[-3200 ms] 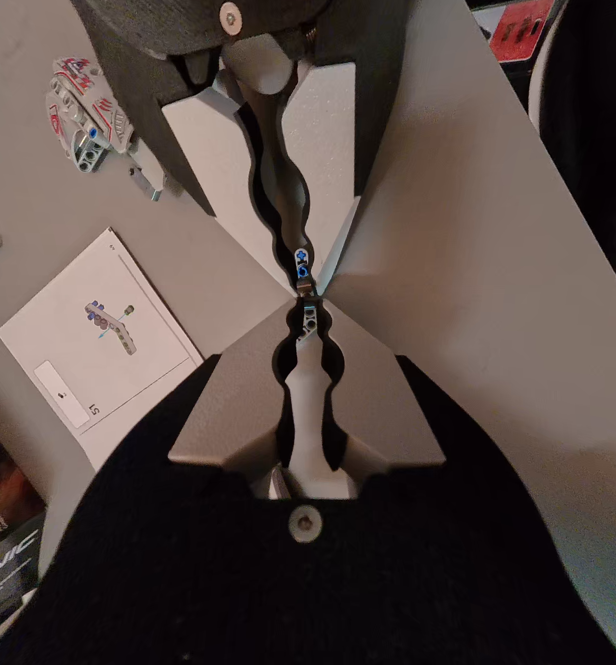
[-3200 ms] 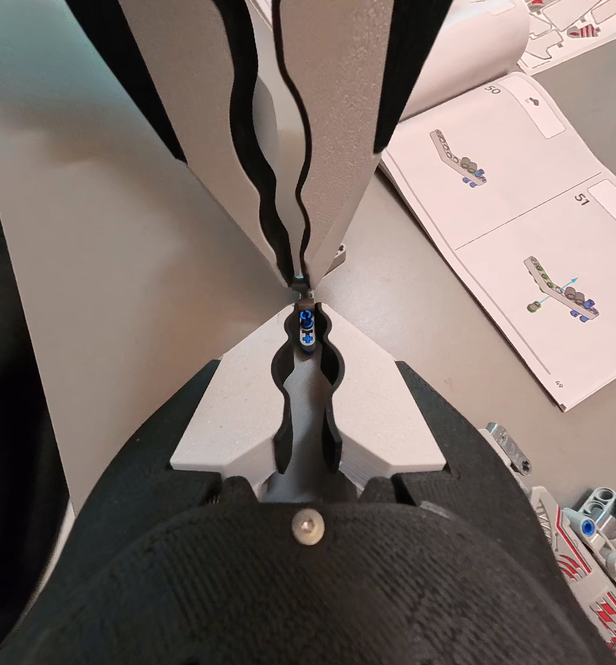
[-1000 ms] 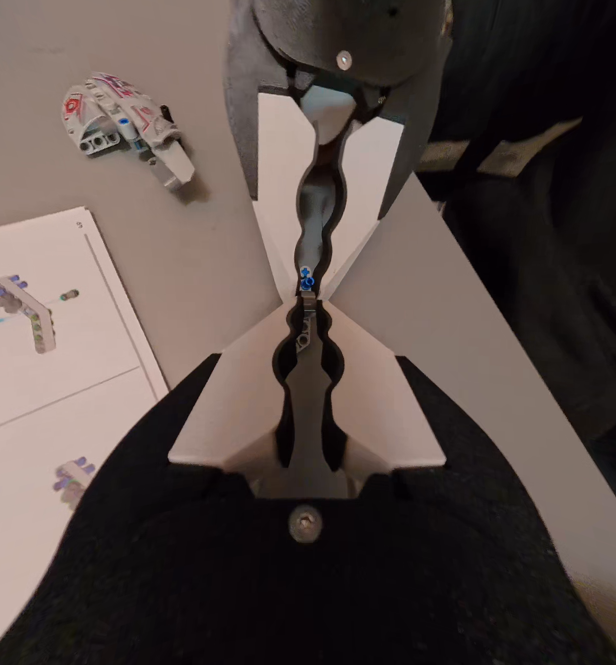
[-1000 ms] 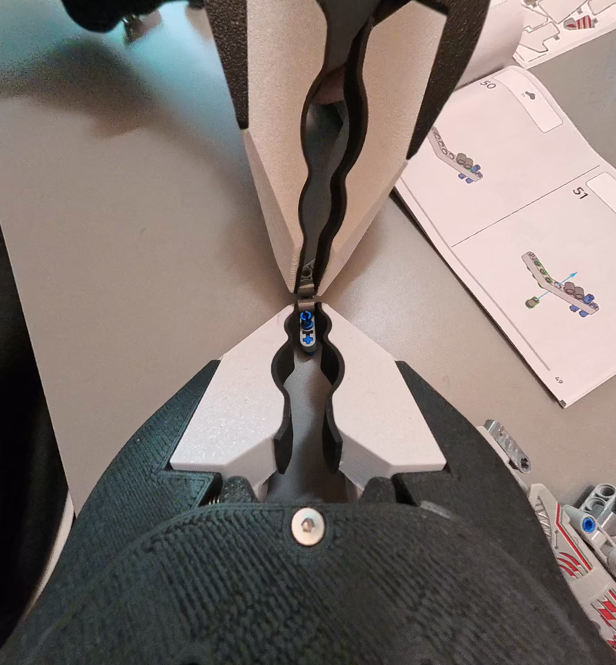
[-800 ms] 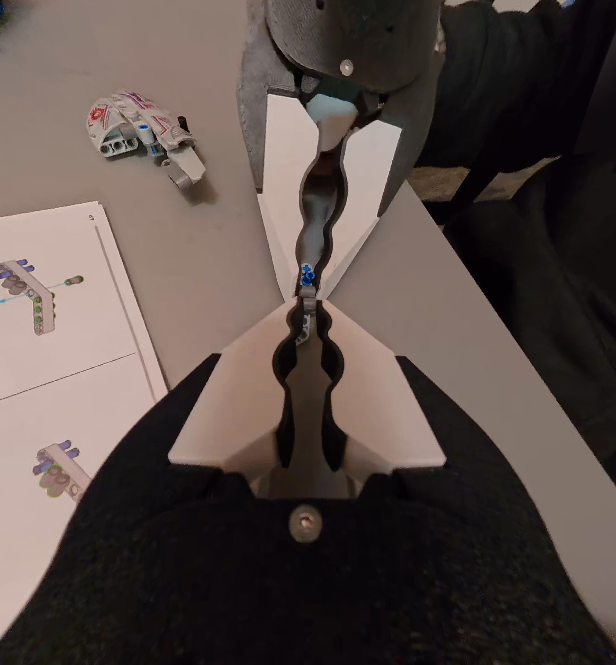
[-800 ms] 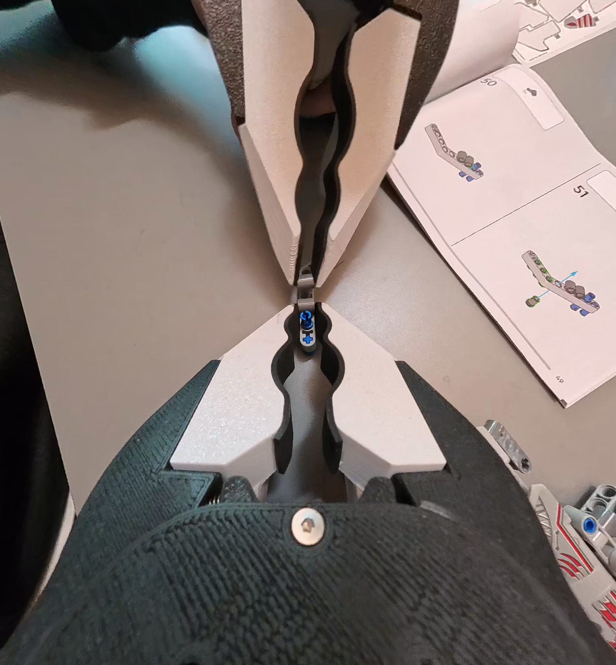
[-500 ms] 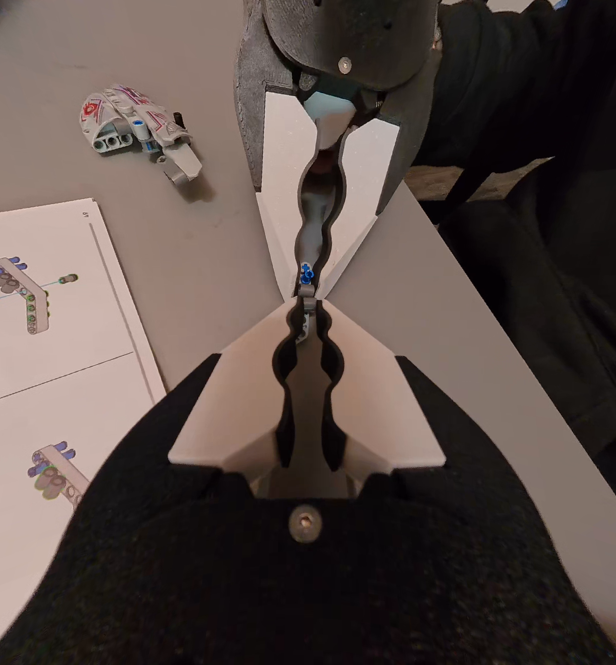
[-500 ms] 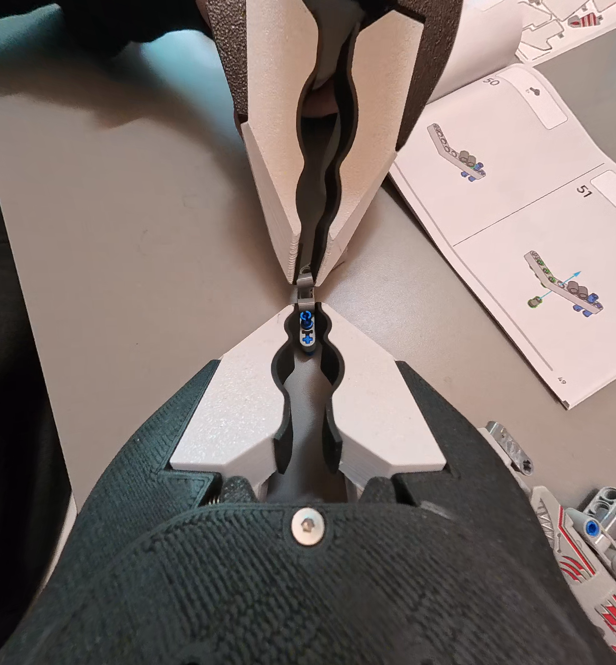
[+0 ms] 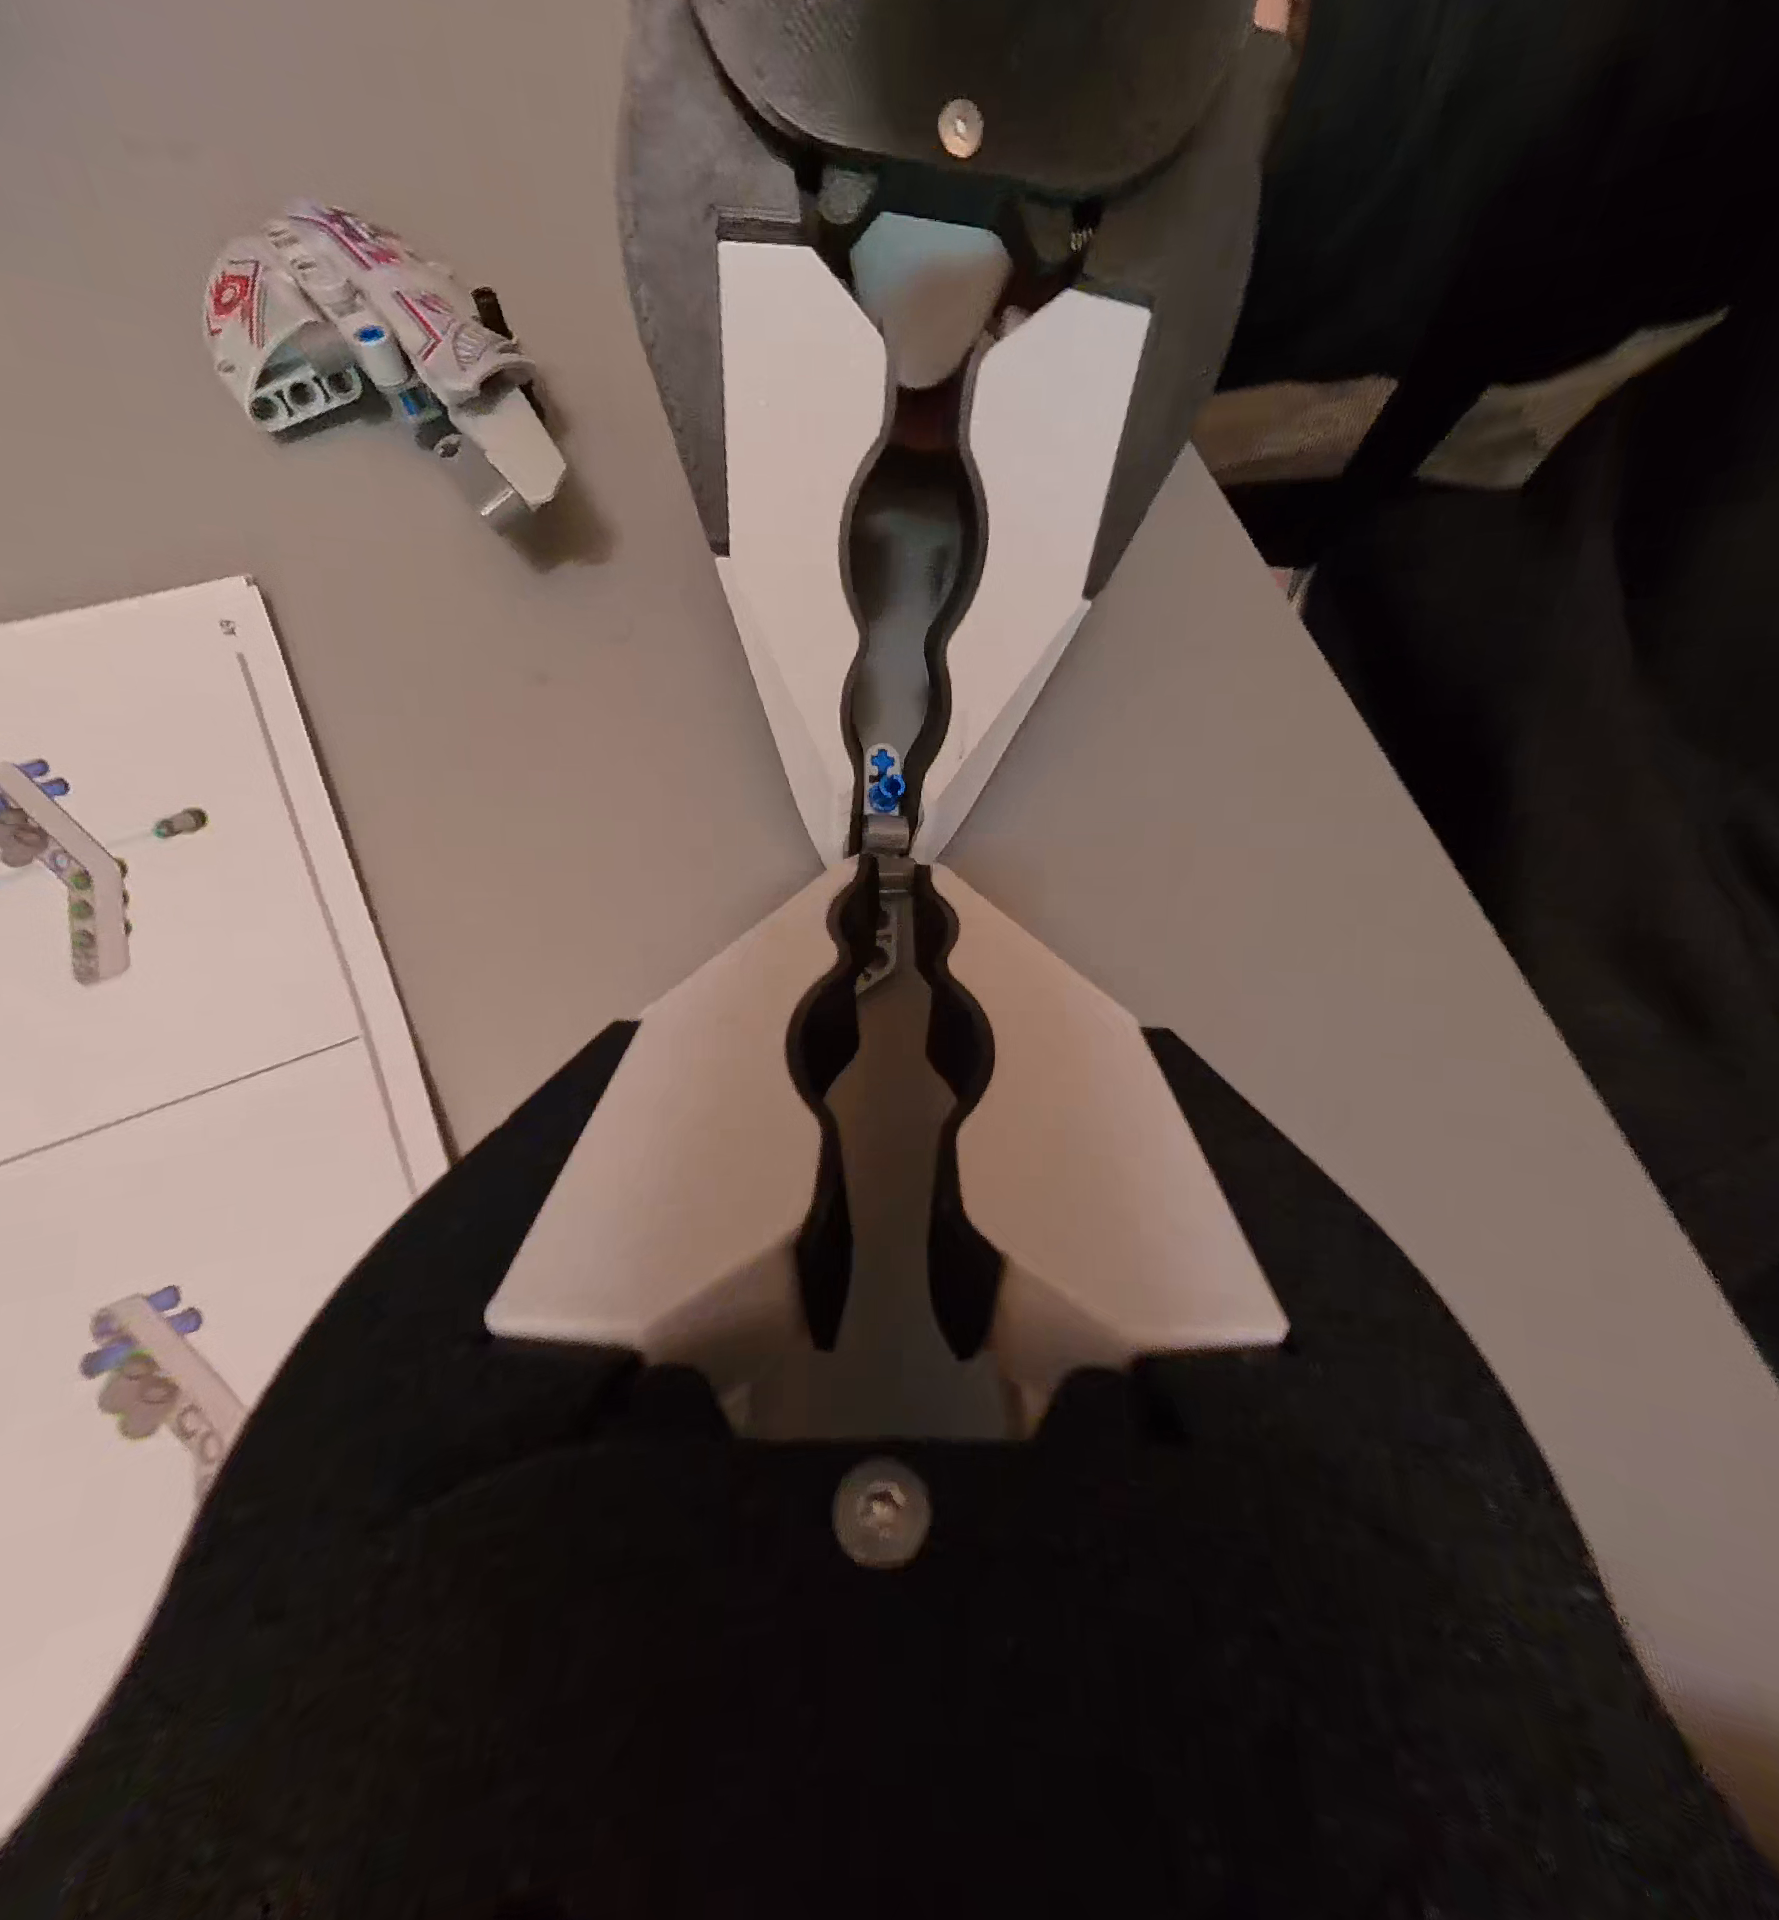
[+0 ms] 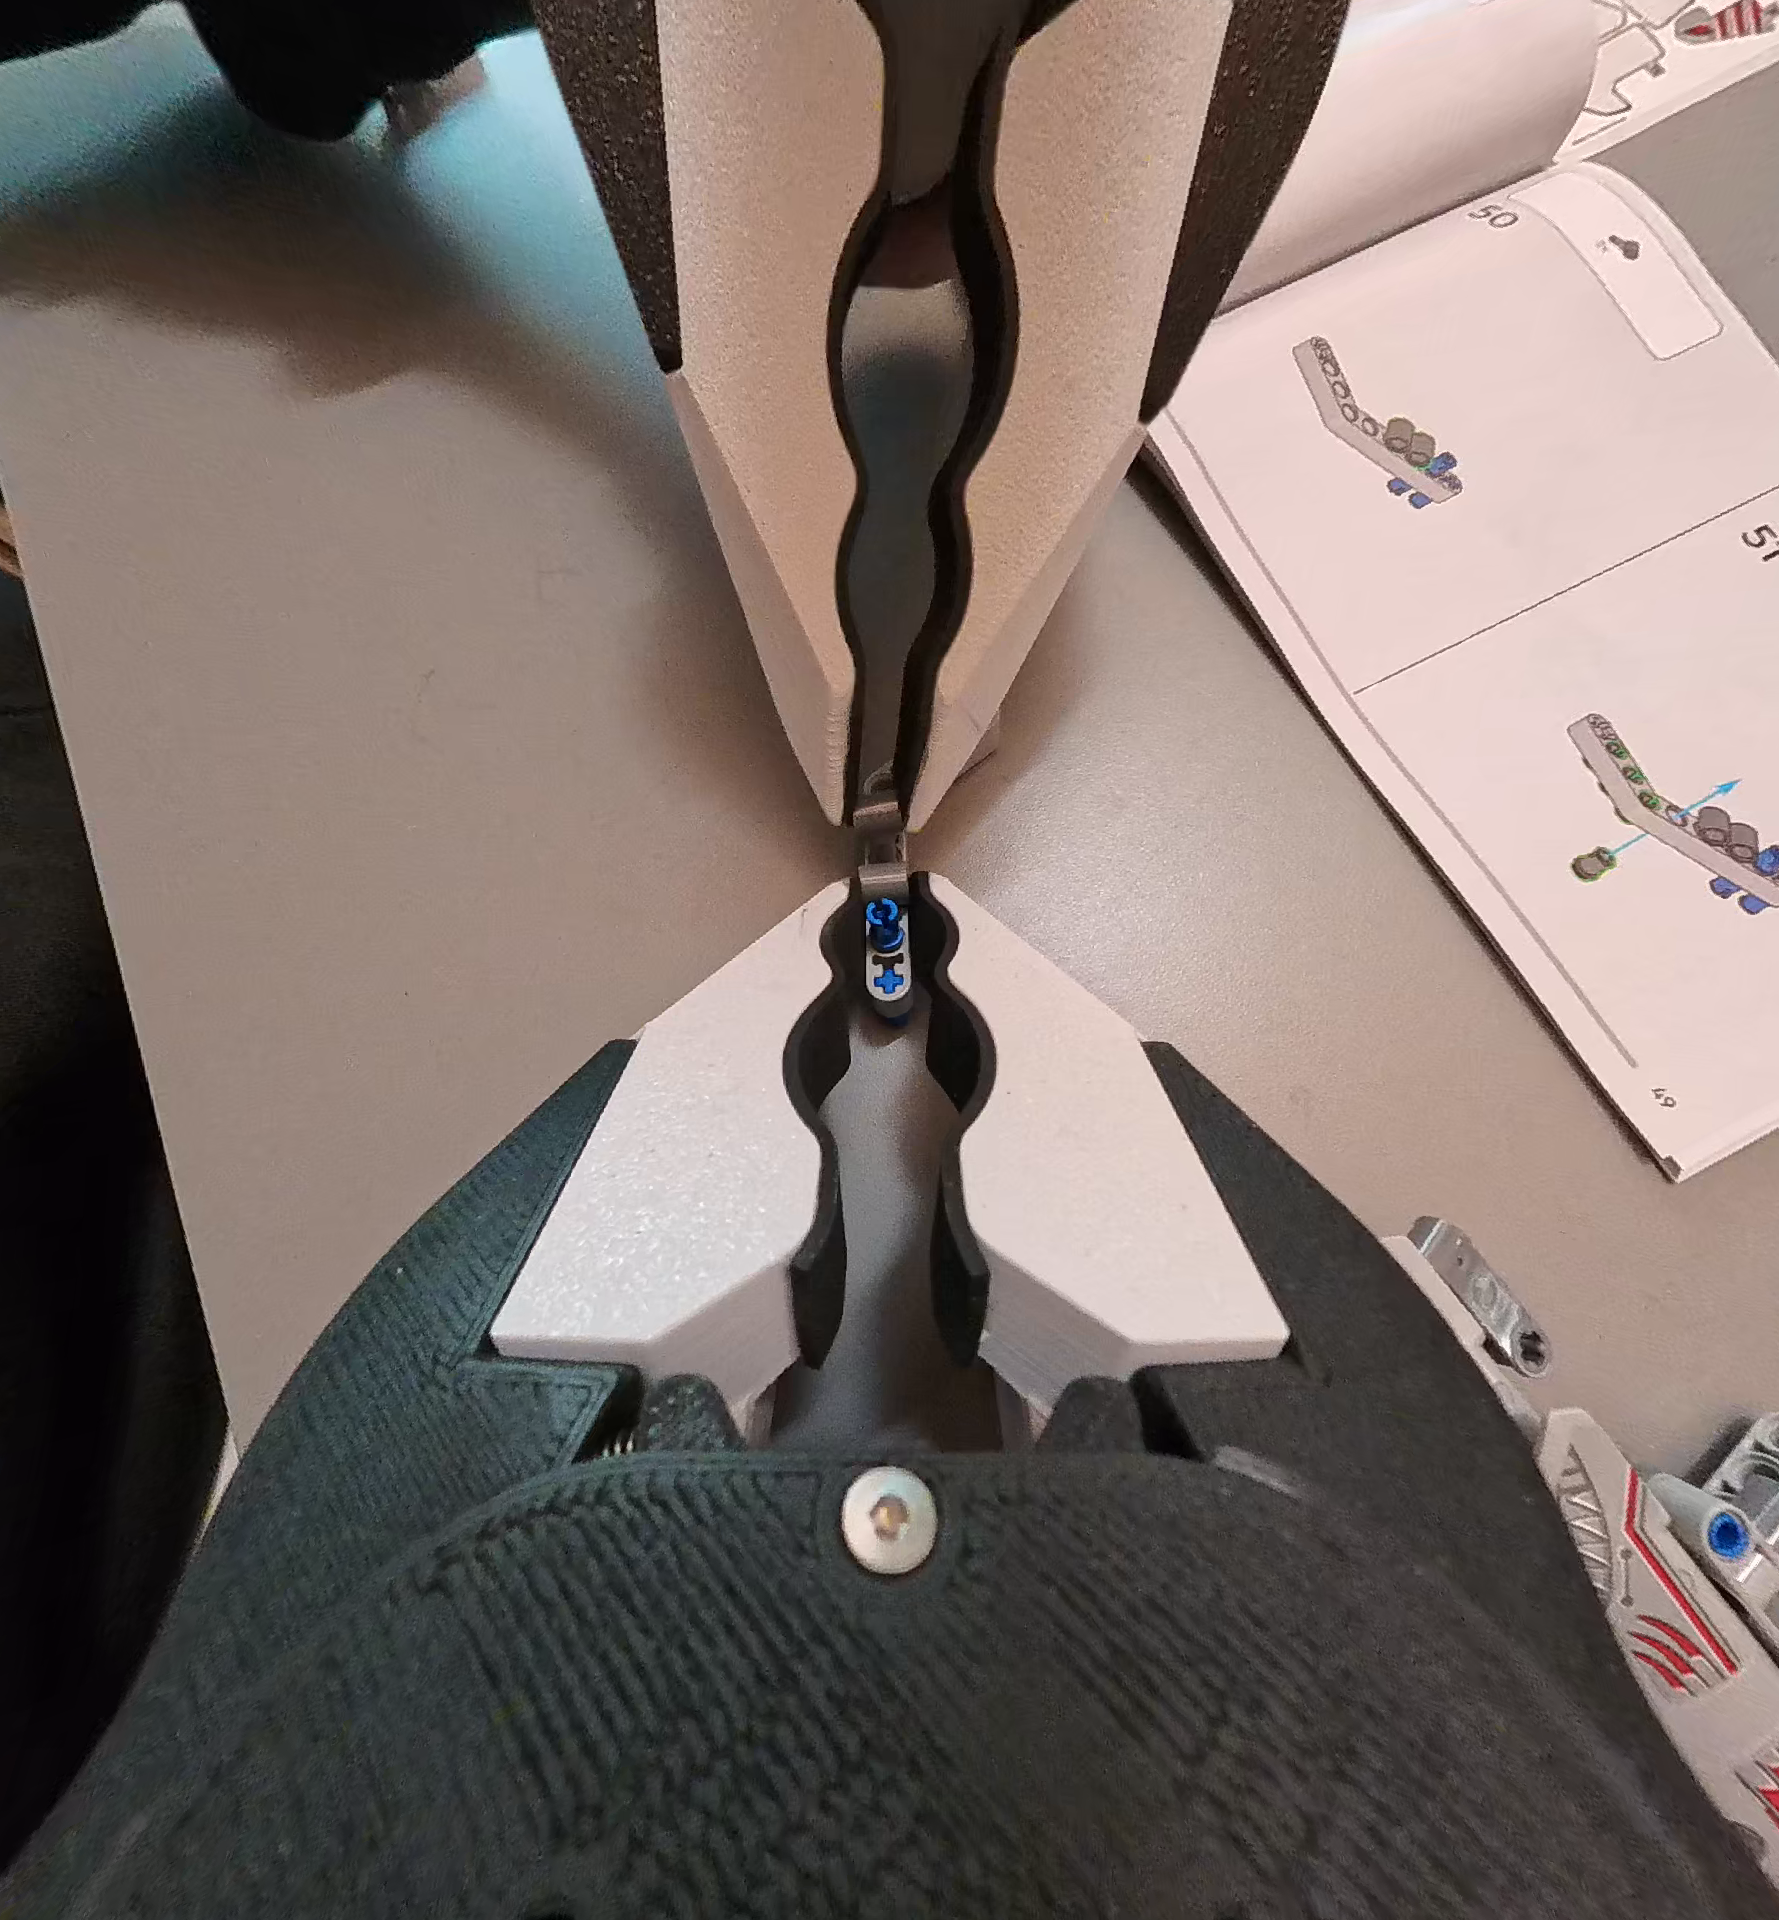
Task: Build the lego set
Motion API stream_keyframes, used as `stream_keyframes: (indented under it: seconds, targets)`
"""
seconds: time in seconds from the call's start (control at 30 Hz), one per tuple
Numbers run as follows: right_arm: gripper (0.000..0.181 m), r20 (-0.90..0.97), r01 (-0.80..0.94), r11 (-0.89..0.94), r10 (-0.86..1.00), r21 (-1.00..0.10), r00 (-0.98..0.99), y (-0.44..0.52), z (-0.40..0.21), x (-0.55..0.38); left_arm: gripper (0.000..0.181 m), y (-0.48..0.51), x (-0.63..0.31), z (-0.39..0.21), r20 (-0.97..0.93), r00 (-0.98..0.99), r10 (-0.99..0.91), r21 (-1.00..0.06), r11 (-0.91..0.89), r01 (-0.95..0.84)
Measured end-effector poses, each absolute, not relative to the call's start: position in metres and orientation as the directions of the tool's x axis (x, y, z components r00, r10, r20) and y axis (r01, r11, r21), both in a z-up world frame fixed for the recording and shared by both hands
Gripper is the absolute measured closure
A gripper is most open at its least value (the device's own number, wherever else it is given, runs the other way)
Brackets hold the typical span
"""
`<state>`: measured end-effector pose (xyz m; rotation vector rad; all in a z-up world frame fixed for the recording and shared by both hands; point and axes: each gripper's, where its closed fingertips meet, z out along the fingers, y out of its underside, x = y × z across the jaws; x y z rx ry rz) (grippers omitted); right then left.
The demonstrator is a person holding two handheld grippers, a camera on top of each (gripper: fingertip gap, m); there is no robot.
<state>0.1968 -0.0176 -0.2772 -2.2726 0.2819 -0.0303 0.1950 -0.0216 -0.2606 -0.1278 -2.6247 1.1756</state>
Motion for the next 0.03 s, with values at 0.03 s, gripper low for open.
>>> stream_keyframes:
  seconds: [0.03]
  targets:
    - [0.174,-0.066,-0.189,-0.635,-0.212,-0.749,0.975,-0.0176,-0.2772,0.1966,0.176,-0.0230,0.1945,-0.2598,0.212,-0.962,0.173,-0.746,0.665,-0.045]
